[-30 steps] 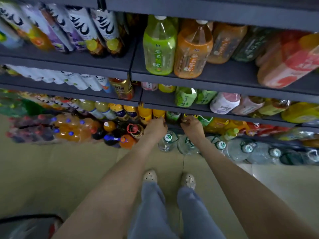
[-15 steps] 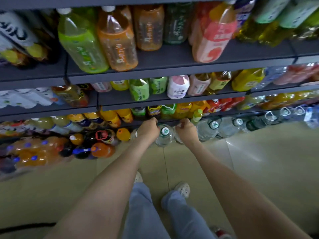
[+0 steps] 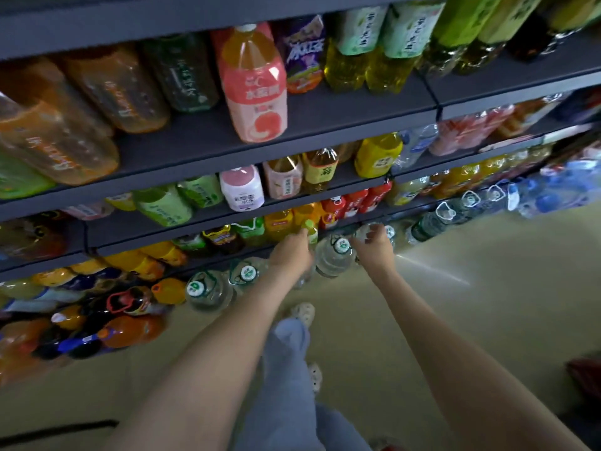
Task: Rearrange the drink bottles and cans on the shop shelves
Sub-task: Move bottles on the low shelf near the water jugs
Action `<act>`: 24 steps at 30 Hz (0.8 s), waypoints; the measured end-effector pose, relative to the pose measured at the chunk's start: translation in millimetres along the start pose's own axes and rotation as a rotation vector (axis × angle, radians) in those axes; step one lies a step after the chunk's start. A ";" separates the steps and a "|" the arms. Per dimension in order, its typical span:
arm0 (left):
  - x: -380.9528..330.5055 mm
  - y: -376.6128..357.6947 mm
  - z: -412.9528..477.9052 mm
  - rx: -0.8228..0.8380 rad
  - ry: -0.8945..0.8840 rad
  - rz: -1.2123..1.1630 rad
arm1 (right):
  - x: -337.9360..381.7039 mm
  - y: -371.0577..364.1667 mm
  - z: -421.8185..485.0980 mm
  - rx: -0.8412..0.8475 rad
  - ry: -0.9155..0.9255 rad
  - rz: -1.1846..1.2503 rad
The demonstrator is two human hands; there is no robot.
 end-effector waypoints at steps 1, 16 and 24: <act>-11.2 -1.5 12.1 -0.002 -0.030 0.067 | -0.3 6.2 15.5 -0.018 -0.010 0.030; -74.2 -67.0 182.0 -0.347 -0.015 -0.046 | -8.5 -4.3 253.6 -0.114 0.202 0.327; -84.4 -138.0 213.0 -0.459 0.022 -0.033 | -25.1 -36.6 309.8 -0.213 0.404 0.420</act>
Point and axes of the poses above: each hand's wrist, its own z-axis towards the middle knuckle, its own y-axis out of the back of the hand, x = y × z, the point moved 1 cm from there along z, towards the middle knuckle, and after that the axes turned 11 degrees about z, right-handed, at the moved point
